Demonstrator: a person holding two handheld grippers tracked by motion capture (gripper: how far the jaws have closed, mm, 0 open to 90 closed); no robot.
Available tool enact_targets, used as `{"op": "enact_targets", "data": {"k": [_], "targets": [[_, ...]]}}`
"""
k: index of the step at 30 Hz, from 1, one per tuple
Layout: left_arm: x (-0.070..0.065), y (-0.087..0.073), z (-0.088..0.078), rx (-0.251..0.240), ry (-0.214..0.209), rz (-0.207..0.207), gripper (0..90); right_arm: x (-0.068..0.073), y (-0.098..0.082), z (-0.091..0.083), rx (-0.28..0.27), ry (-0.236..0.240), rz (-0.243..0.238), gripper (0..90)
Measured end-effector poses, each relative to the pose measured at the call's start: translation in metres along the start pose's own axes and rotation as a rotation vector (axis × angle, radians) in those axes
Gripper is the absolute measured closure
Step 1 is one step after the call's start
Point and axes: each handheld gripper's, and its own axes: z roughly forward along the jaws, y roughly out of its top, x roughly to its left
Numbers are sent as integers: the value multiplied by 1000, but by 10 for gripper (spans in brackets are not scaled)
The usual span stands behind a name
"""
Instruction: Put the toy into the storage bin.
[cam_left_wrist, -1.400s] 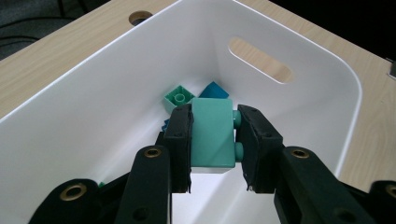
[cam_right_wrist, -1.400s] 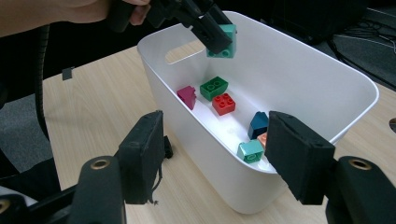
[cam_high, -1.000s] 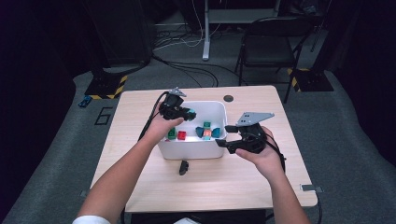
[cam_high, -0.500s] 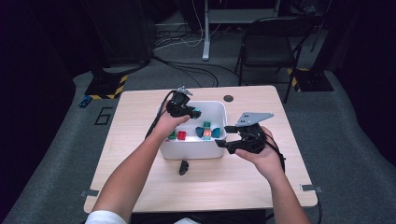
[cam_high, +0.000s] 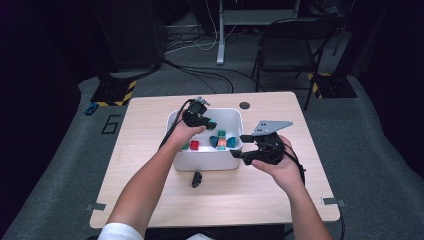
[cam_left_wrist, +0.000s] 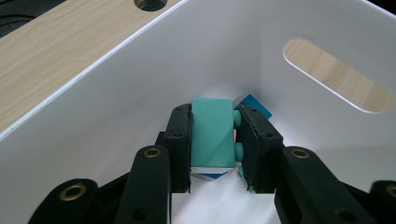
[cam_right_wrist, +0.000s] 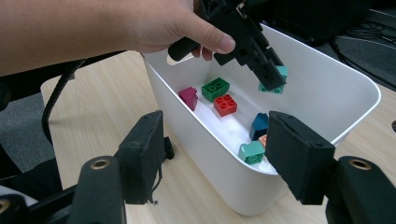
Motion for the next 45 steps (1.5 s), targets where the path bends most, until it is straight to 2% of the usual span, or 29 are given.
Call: {"op": "enact_targets", "data": {"k": [5,8,11,14,21,22,32,37,41,45], "targets": [[0,-1,2,15,7,-4,626,0,0,0,1,0,0,368],[-1,-1,0,18,20,2,570,0,0,0,0,-1,0,368],[-3,0,-6,-1,20,3,544,-1,0,-1,-2,-4,1,368],[-5,1,-14,-12,20,15,527,-1,0,0,-1,-4,2,368],[-10,-2,-38,-45,17,12,442,-1,0,1,3,-4,2,368],[-10,-3,-43,-46,18,25,441,0,-1,1,5,-5,7,368],[-19,-13,-82,-89,6,42,437,-1,-1,2,7,-6,4,368],[-28,-22,-97,-86,14,61,438,0,-1,2,7,-7,3,368],[-35,-29,-106,-79,1,76,438,0,-1,3,10,-8,4,367],[-41,-36,-113,-93,-11,88,437,1,-1,3,10,-7,1,368]]}}
